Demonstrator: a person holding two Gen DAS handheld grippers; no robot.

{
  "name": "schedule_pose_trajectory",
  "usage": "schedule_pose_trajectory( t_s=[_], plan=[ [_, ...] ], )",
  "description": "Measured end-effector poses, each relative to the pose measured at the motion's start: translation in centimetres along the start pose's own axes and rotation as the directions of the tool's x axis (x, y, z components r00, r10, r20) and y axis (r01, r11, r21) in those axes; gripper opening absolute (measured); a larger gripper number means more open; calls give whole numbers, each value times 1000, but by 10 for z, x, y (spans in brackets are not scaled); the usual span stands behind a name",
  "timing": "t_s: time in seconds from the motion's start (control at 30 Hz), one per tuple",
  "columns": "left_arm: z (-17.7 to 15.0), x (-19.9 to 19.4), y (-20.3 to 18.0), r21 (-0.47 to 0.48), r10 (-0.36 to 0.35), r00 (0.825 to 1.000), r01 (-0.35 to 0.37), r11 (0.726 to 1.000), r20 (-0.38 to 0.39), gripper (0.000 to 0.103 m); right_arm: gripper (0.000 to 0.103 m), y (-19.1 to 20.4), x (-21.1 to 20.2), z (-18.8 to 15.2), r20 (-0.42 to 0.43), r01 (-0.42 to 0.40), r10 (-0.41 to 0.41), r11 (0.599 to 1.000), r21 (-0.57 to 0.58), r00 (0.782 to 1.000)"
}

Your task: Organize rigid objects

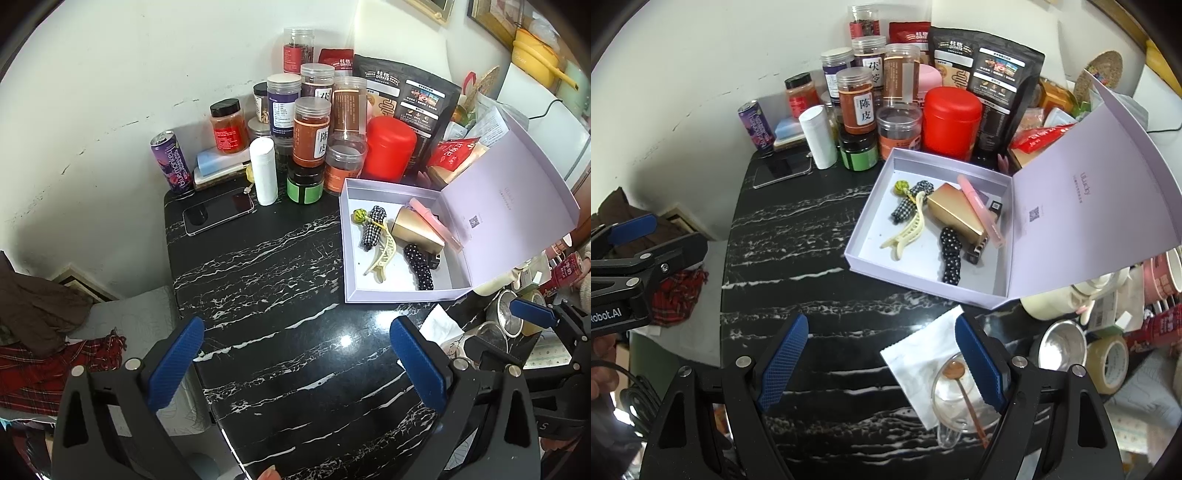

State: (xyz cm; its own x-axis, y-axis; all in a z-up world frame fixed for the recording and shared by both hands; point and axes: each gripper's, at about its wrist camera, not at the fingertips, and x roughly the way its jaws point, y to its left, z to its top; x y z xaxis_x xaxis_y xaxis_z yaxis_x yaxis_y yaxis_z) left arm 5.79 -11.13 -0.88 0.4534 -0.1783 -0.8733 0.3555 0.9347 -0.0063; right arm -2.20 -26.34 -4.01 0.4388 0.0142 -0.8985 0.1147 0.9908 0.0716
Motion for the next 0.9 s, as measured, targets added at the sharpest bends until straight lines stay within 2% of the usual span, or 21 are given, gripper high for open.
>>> schedule_pose_trajectory(
  t_s=[0.9],
  plan=[
    [-4, -8, -2, 9, 9, 1000, -9, 1000, 1, 103, 83, 3, -5, -1, 3, 8, -8, 1000, -7, 1000]
  ],
)
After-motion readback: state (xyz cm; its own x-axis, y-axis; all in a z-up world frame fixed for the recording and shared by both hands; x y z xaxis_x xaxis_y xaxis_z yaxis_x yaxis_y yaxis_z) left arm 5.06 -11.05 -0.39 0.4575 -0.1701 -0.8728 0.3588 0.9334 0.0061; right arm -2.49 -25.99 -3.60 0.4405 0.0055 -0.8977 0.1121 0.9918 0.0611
